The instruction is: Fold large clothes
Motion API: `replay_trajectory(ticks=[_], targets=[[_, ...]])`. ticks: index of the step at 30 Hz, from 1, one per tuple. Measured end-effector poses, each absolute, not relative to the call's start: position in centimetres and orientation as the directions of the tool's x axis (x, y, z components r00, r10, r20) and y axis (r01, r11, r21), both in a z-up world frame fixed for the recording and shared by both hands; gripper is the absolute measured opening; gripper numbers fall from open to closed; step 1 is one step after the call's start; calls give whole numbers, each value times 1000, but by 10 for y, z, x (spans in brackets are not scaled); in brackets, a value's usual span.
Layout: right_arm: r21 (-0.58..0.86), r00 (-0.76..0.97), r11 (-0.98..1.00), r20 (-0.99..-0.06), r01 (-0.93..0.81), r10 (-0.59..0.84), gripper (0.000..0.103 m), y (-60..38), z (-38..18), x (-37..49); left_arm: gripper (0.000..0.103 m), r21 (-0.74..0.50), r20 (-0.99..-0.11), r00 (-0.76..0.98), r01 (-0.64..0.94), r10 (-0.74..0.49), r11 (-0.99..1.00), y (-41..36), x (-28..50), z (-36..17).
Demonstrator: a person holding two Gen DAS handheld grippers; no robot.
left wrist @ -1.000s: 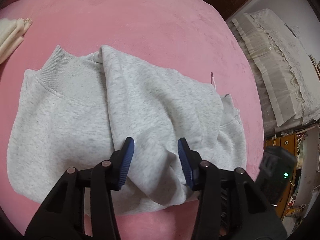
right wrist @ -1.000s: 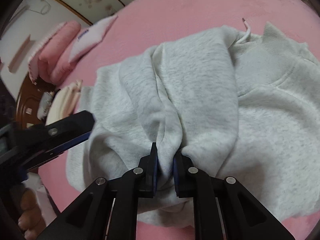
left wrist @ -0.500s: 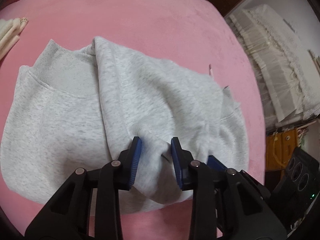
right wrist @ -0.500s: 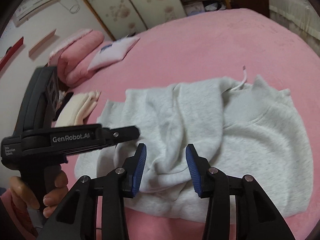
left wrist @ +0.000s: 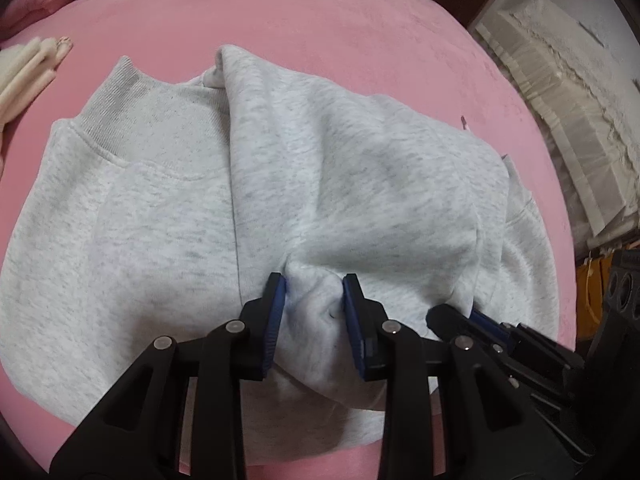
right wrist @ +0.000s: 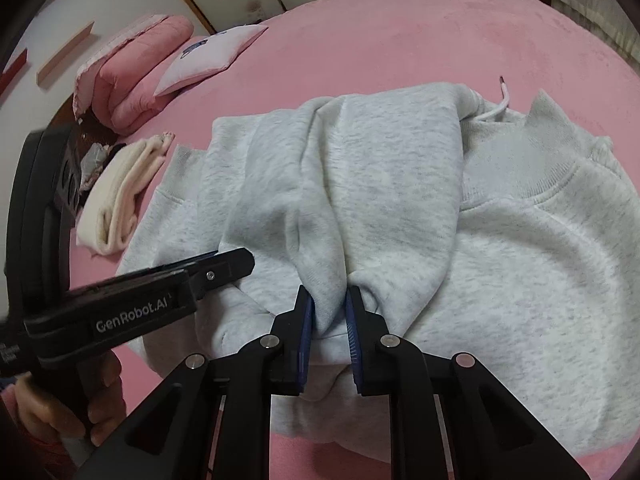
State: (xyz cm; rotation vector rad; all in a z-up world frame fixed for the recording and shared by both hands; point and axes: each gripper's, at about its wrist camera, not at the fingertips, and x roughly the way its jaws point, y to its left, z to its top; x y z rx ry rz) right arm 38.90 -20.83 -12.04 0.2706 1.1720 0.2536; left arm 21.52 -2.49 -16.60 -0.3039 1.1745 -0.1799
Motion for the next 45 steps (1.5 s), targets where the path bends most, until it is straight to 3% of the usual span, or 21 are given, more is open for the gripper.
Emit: replay_trajectory(ticks=[7,10,12,14,16,18,20,21,27,29,33,39,45], targets=[[322,393,944,-861,-68,322,15,-200,-85,389,29,-464,-816,436,-105,-379,879,11,182,-135],[295,431,952,-851,-81,300,16,-195,-56,393,29,-464,-825,445,-184,-347,866,31,165,-123],[300,452,952,-842,-65,296,17,-196,-39,400,32,-476,-830,441,-242,-342,845,46,155,-119],[316,474,947,-827,-55,304,17,-195,-26,411,43,-500,-829,435,-294,-352,814,60,143,-121],[327,477,943,-821,-59,314,17,-189,-22,425,43,-505,-832,433,-336,-346,795,70,131,-123],[307,459,950,-838,-51,295,15,-181,-28,443,43,-489,-847,418,-371,-328,789,78,122,-128],[295,415,954,-864,-46,287,2,-174,-41,458,43,-483,-856,409,-416,-316,771,86,109,-134],[290,376,956,-882,-38,282,1,-171,-51,464,43,-484,-859,406,-442,-313,755,90,103,-139],[331,132,943,-934,-23,331,1,-144,-126,456,43,-499,-861,418,-577,-291,646,113,69,-160],[287,180,952,-936,-103,302,1,-136,-136,451,46,-496,-865,413,-614,-286,614,119,63,-171],[382,141,922,-918,59,371,1,-148,-148,467,61,-539,-842,425,-675,-332,504,133,46,-191],[412,73,911,-909,0,411,0,-146,-156,486,66,-619,-780,500,-704,-377,348,154,47,-224],[426,84,903,-903,50,422,0,-150,-166,491,66,-689,-720,591,-671,-365,273,177,67,-243]])
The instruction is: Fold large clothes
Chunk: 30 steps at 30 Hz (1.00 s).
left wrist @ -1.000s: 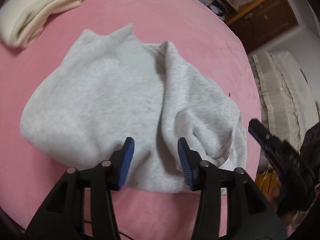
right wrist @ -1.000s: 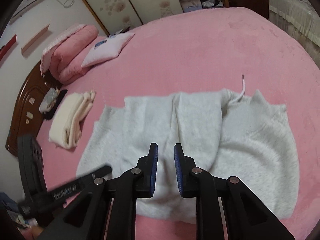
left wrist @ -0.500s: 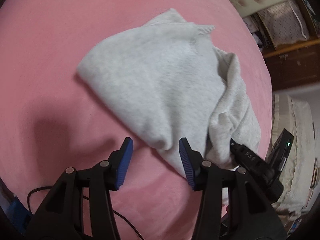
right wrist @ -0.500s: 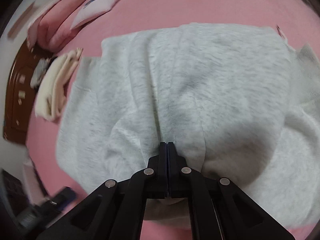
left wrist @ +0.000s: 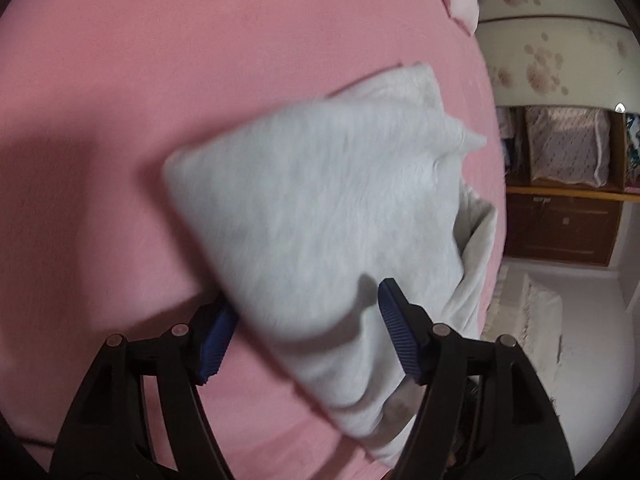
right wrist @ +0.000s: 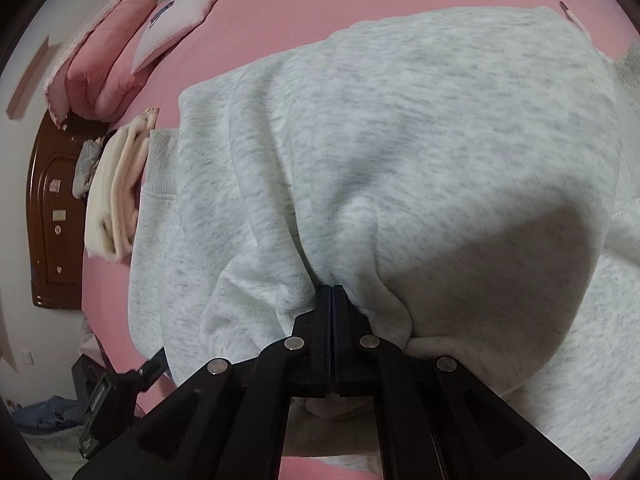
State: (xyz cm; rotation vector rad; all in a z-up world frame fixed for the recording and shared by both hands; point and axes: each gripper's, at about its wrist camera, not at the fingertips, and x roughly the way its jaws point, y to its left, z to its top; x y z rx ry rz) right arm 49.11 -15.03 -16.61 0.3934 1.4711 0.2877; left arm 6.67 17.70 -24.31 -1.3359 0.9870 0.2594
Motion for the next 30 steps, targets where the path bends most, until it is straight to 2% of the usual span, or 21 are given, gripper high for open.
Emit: replay_trajectory(ticks=[3,6,8,10,11,13,16,19,25,30], targets=[[417,106,908,-906,51,410,0,-153,-165,484,66,-724,-683,628,-650,-373,231,186,85,-249],[393,131,918,-914,50,384,0,-147,-165,472,63,-670,-729,545,-692,-414,269,188,108,-254],[368,147,928,-922,48,358,0,-142,-162,469,36,-631,-764,502,-709,-405,313,188,110,-249],[354,160,934,-926,55,342,0,-137,-162,467,20,-662,-737,542,-700,-405,268,189,101,-240],[353,166,934,-926,60,340,0,-136,-160,465,16,-682,-718,569,-691,-401,239,189,97,-236],[363,179,928,-922,86,344,0,-132,-160,463,14,-717,-693,618,-646,-371,263,182,96,-214],[378,186,920,-916,101,355,0,-134,-161,461,12,-713,-680,664,-501,-311,491,149,112,-154],[354,196,933,-921,61,337,0,-134,-155,457,12,-702,-618,706,-298,-345,647,99,128,-90],[417,240,907,-887,55,394,0,-153,-145,445,12,-558,-586,715,-14,-382,830,5,126,-20],[516,221,856,-839,28,498,0,-180,-143,436,12,-384,-608,705,141,-365,912,-81,115,2]])
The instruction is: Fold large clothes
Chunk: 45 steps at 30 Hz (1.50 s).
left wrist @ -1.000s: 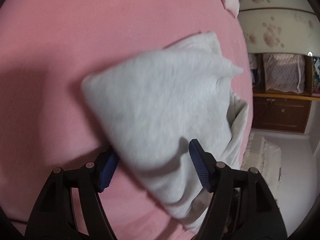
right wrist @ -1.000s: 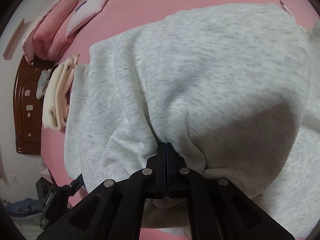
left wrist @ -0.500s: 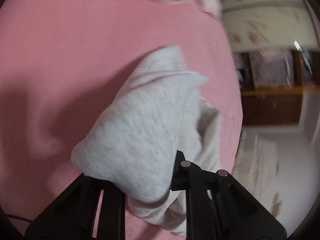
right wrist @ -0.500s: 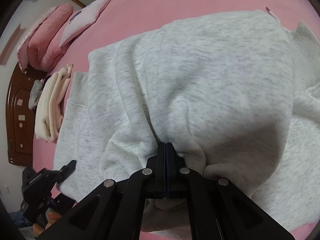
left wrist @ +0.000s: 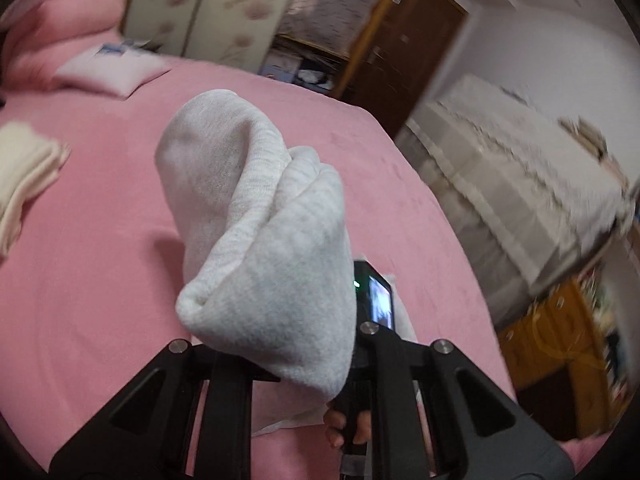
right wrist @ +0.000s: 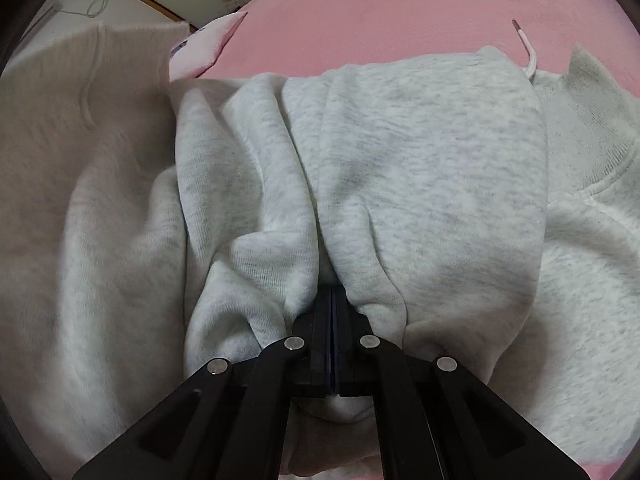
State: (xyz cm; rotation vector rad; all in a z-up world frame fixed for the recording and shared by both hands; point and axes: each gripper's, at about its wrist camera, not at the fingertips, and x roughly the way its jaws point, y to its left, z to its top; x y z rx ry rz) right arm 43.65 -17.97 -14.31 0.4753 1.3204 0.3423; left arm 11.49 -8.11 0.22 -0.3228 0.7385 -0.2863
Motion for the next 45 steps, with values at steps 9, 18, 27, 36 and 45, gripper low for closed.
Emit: replay_trajectory(ticks=[9,18,27,36,45], targets=[[730,201,677,-680,97,705,0,-250,-156,420,13,-216,-625,643,403,-443,889,-233,123,7],[613,169,763,-790,205,589,1,-359,-134,383,15,0,-742,573,519,-348,855,-346,105,-25],[676,332,701,-731,227,597,33,-438,-72,384,17,104,-871,454,544,-188,833,-406,158,-121],[574,273,812,-802,105,531,80,-370,-64,458,19,108,-895,407,594,-181,797,-454,149,-141],[502,121,838,-865,214,487,13,-337,-108,470,31,-16,-871,385,599,-306,801,-439,126,-112]])
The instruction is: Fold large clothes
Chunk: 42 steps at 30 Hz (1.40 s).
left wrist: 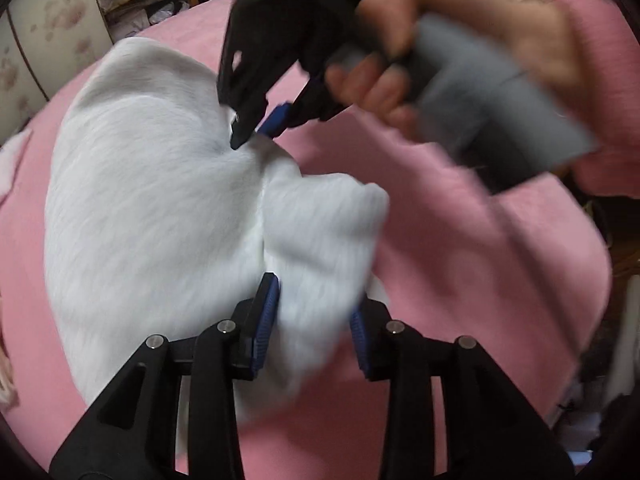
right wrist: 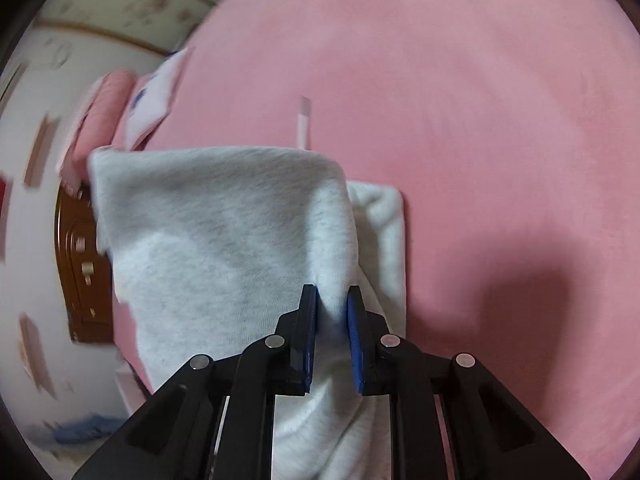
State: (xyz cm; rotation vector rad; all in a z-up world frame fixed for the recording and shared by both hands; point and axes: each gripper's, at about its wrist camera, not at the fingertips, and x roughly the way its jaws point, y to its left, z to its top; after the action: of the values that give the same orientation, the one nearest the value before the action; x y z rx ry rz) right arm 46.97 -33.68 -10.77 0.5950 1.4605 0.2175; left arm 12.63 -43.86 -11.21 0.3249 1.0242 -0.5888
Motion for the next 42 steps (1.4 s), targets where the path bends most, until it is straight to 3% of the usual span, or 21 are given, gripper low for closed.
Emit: replay_trajectory(ticks=[4,8,15,21,24,27,30,31,34,37,39,42], targets=[[339,131,934,-937,117,324,12,-301,-105,471,31,-60,-846,393,601,-360,797,-432,112,-83],[173,134,984,-977,43,166,12,-270,-111,465,35,-190,-825,383,504,-415,843,-400,140,-51],[282,229,957,-938,74,259,13,-260,-87,445,37,-365,-816,364,278,-449,889,-350,248,-37],[327,347,936,-900,133,265,22,-258,-37,418,37,-286,-829,443,188,-341,939,-322,324,-34],[307,467,940,-860,149,207,41,-246,4,410,37,-273,-838,437,184,-327,944,-320,356,-37],[301,560,952,-799,57,219,48,-218,39,404,37,-261,-824,466,192,-322,946,-323,371,-35],[323,557,942,-768,-90,316,48,-195,62,419,25,-251,-822,476,190,-313,949,-322,392,-33],[339,537,932,-766,-128,353,47,-177,64,422,21,-249,-826,472,185,-309,951,-324,404,-34],[374,490,902,-757,-217,432,22,-144,59,441,0,-230,-840,464,166,-282,959,-326,431,-43],[420,426,881,-771,-219,474,15,-121,37,460,0,-253,-861,418,143,-290,957,-326,451,-70],[382,396,909,-819,-165,416,4,-88,1,476,0,-275,-870,389,130,-304,953,-323,452,-90],[306,291,952,-912,11,290,1,-104,-61,499,0,-320,-866,372,103,-335,942,-319,467,-122]])
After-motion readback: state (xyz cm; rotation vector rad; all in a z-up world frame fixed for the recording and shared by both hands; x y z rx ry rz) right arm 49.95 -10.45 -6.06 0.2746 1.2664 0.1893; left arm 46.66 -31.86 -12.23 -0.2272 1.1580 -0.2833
